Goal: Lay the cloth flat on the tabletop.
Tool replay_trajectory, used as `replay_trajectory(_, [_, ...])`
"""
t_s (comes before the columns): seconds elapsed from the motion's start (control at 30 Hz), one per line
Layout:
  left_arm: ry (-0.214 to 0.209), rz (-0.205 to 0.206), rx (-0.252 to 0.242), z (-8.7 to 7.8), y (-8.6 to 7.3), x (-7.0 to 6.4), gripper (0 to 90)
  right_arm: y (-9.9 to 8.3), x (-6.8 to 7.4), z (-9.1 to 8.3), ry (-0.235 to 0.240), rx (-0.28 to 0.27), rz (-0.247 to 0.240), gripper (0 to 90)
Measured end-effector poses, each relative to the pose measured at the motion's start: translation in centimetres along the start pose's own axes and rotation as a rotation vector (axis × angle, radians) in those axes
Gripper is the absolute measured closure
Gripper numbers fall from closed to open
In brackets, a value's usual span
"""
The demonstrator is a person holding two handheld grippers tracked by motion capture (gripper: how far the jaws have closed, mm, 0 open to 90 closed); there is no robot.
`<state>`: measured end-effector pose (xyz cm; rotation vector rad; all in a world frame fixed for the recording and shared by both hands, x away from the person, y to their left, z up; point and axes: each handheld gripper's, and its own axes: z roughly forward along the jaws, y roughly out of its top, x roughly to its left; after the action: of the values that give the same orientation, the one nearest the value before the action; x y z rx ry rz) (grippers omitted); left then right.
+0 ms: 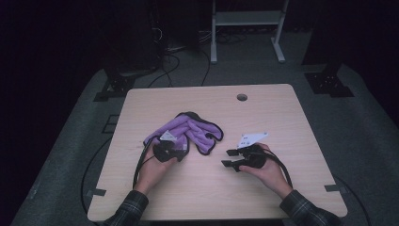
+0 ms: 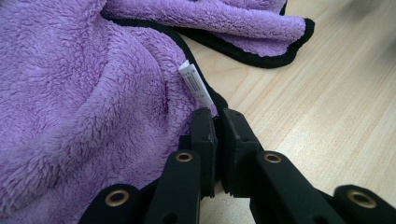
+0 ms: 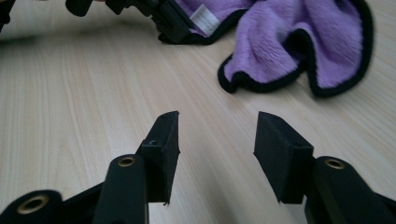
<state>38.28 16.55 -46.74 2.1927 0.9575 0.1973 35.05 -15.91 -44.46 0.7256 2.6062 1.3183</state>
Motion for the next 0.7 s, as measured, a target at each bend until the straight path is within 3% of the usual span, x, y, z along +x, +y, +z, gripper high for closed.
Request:
replay_trajectory(0.4, [0.0,0.0,0.001,0.0,0.0,0.0,83.1,3.1,0.2,4.1,0.057,0.004,-0.072,54.0])
replay_trajectory(0.7, [-0.002,0.003,0.002,0.0,0.0,0.0,83.1,3.9,0.5,8.1,0.071,0.07,-0.095,53.7])
